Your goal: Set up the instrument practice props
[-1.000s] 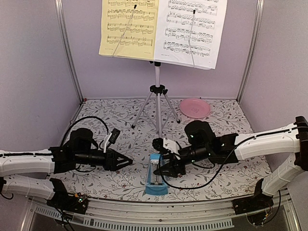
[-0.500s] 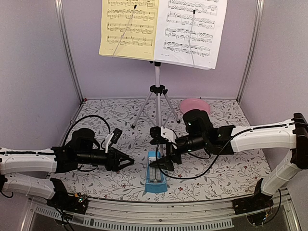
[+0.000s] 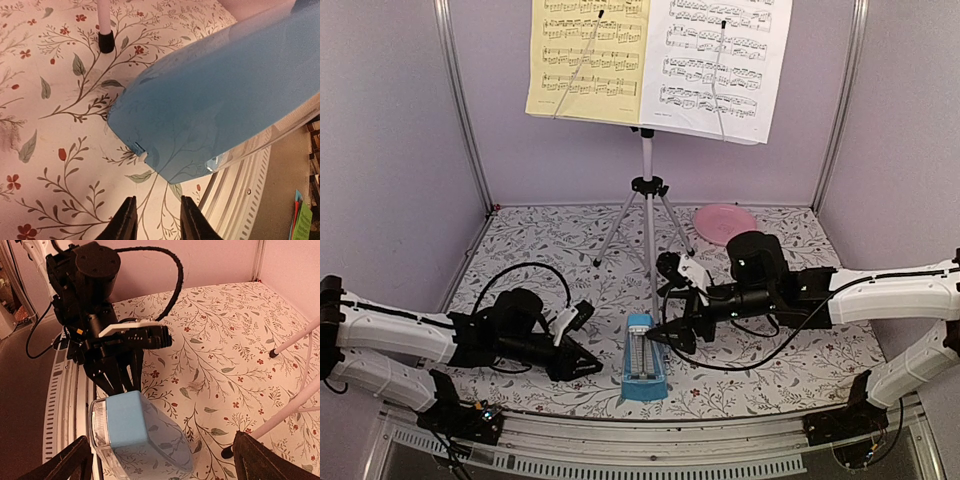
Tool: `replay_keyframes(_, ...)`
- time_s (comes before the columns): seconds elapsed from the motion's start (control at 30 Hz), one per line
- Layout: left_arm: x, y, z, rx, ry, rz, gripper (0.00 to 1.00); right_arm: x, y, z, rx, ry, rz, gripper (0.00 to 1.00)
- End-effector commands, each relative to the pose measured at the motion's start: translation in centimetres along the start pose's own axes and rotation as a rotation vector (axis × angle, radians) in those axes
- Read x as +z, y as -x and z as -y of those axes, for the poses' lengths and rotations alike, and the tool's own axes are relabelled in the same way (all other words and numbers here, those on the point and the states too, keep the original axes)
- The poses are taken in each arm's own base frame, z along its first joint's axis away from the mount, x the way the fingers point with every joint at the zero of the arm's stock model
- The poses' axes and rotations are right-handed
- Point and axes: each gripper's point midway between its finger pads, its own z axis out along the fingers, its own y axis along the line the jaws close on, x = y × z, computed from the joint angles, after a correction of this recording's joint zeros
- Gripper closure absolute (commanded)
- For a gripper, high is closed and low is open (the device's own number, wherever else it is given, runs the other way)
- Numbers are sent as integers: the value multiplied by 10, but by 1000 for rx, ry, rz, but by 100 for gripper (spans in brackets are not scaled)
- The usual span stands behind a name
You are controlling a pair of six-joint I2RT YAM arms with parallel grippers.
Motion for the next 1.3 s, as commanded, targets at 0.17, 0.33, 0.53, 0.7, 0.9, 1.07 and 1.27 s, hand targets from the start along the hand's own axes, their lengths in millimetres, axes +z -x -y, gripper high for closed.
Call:
replay_keyframes(0.17, 36, 12, 34, 106, -91, 44, 73, -35, 11, 16, 413, -147, 63, 1)
replay_keyframes(0.33, 58, 25, 53, 144, -126, 76, 77, -62, 14, 27, 637, -269, 98, 1)
replay_keyframes(0.53, 88, 36, 73, 184, -164, 93, 78, -80, 2, 25, 796, -368, 80, 1)
replay_keyframes(0.7, 110, 43, 83, 206, -185, 86, 77, -69, 5, 11, 757, -351, 45, 1)
replay_keyframes(0.9, 83, 50, 74, 204, -117, 162, 71, -50, 2, 1, 570, -394, -74, 1)
replay_keyframes(1.07, 46, 56, 58, 201, -6, 242, 54, -39, -12, -8, 538, -542, -127, 1)
replay_keyframes(1.27, 6, 56, 38, 187, 107, 332, 41, -21, -38, -1, 578, -614, -138, 2)
